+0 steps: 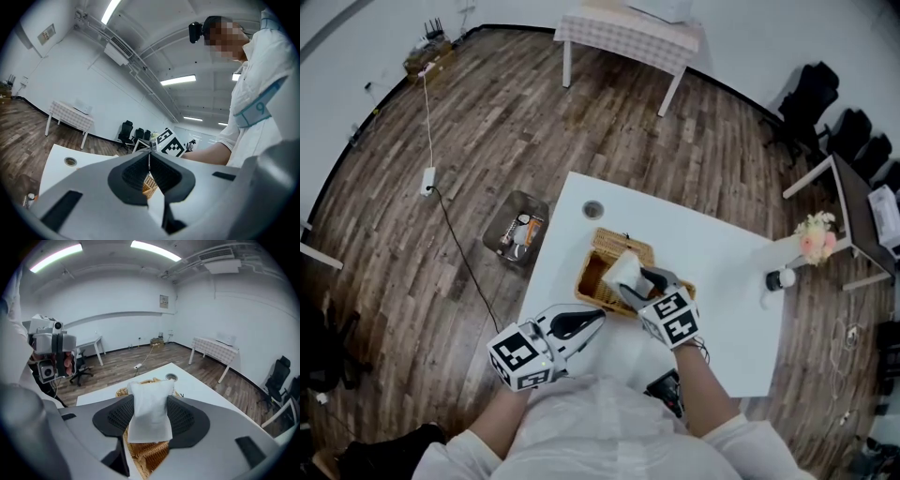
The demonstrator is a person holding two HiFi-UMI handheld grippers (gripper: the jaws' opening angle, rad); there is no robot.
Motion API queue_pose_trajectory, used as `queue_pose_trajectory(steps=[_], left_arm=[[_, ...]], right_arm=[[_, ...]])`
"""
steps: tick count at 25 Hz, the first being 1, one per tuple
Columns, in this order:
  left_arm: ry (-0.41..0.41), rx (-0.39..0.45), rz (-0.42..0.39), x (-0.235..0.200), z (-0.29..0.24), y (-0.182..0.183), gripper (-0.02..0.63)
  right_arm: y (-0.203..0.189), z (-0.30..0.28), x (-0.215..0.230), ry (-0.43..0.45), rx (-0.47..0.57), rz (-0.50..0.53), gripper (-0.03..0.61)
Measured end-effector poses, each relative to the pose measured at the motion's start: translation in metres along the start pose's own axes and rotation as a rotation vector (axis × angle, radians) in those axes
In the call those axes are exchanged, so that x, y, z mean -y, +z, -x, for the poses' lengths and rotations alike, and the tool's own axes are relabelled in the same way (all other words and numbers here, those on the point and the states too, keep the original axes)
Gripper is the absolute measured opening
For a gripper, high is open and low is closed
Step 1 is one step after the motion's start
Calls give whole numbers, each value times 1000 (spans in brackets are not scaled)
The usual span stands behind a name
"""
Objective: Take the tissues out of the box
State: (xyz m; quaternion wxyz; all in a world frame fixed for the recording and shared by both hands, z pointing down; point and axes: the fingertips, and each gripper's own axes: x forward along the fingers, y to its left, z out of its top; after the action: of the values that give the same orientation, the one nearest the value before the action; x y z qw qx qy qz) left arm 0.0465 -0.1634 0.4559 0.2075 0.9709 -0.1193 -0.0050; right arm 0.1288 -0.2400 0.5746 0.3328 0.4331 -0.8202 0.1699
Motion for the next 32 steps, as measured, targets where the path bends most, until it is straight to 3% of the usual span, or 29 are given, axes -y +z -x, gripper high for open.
queue_pose_trajectory(steps=[18, 27, 32], left_arm=[[-124, -48, -68, 21, -27, 8, 2], [-165, -36, -117, 33, -31, 30, 2], [-170, -49, -134, 34, -30, 31, 2]], right_arm=[[60, 112, 14, -120, 433, -248, 242], [82, 154, -7, -75, 664, -285, 242], [85, 154, -14, -58, 706, -278, 244]])
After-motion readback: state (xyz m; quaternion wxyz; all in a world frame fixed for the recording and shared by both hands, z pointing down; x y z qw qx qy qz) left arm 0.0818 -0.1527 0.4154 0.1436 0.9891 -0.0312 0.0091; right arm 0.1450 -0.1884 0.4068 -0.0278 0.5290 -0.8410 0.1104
